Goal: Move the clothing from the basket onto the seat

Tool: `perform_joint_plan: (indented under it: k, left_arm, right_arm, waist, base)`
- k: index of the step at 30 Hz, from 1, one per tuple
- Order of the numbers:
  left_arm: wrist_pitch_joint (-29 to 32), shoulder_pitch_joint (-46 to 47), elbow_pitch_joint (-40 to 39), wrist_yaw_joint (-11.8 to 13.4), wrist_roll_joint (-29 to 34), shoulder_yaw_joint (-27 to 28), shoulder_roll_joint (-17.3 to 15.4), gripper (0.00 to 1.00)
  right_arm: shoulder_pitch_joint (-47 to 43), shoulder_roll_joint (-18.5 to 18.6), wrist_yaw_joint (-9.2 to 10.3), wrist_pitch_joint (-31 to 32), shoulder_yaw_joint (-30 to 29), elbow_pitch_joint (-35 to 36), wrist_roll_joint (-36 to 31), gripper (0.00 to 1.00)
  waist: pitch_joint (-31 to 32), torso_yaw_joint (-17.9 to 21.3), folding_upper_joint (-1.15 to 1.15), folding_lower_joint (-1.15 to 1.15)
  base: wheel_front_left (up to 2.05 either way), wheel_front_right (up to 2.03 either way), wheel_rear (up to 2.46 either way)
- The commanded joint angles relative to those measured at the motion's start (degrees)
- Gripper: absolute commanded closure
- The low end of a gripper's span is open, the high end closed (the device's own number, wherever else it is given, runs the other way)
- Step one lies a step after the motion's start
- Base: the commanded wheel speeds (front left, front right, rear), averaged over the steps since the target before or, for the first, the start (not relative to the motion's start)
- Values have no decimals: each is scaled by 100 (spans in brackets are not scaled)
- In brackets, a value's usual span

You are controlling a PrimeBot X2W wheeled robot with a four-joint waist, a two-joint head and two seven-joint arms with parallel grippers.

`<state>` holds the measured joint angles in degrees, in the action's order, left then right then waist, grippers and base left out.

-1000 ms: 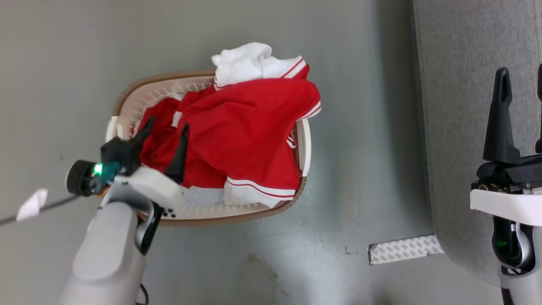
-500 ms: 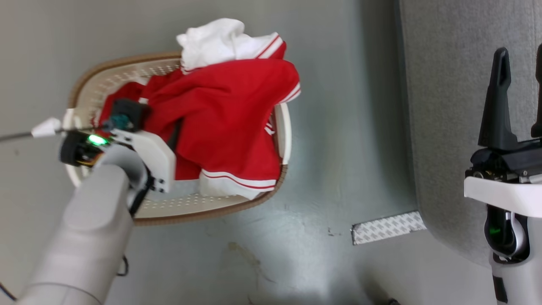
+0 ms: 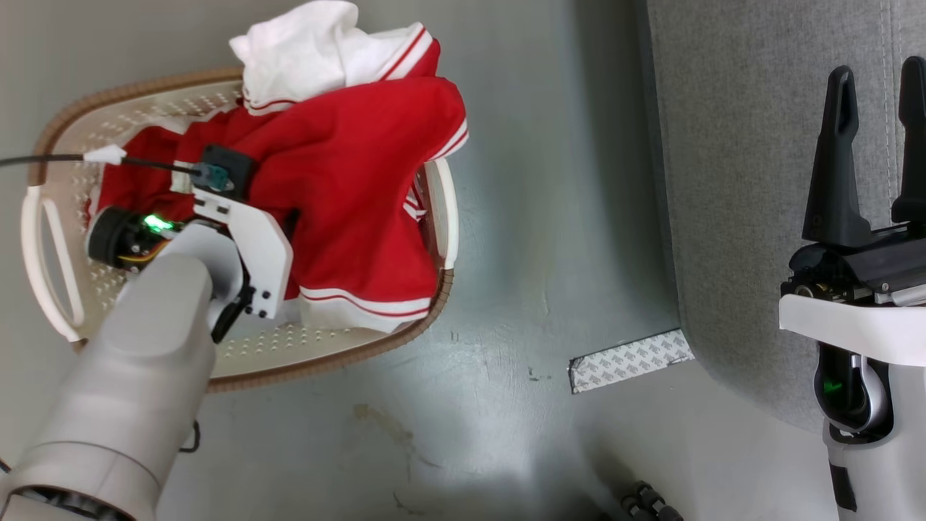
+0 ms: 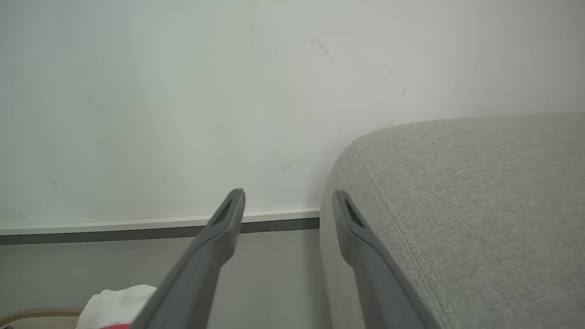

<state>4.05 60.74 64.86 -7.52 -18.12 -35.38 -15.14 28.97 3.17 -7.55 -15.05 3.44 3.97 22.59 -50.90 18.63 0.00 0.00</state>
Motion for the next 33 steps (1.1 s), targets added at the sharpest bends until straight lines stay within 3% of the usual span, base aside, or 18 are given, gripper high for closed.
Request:
perform_joint_plan:
  k: [1, 2, 3, 4, 16, 26, 33]
  left_arm:
    - [51, 80, 67, 10, -101, -85, -80, 0]
    - [40, 117, 79, 10, -159, -149, -108, 1]
    - [-20, 142, 66, 10, -241, -195, -115, 66]
    - [-81, 152, 55, 10, -317, -252, -111, 100]
    - [-756, -60, 7, 9, -1042, -945, 134, 100]
    - [-1654, -848, -322, 10, -1756, -1429, 396, 100]
    - [-1892, -1389, -792, 10, -2135, -1660, 460, 100]
  right_arm:
    - [54, -32, 12, -19, -7, 29, 22, 0]
    - [55, -33, 12, -19, -6, 23, 16, 0]
    - [53, -33, 12, -19, -5, 12, 14, 0]
    - [52, -31, 12, -19, -3, 0, 25, 0]
    - [-57, 7, 12, -19, -8, -174, -95, 0]
    - [-476, 368, 12, -19, -61, -395, -110, 0]
    - [-912, 611, 12, -18, -79, -622, -102, 0]
  waist:
    - [-30, 11, 0, 0]
    - [-39, 8, 0, 0]
    - [-43, 1, 0, 0]
    - [-39, -10, 0, 0]
    - [651, -311, 0, 0]
    - [2030, -686, 0, 0]
    - [3060, -1079, 0, 0]
  base:
    - [0, 0, 0]
    - [0, 0, 0]
    - [0, 0, 0]
    - [0, 0, 0]
    - [0, 0, 0]
    - [0, 0, 0]
    - [0, 0, 0]
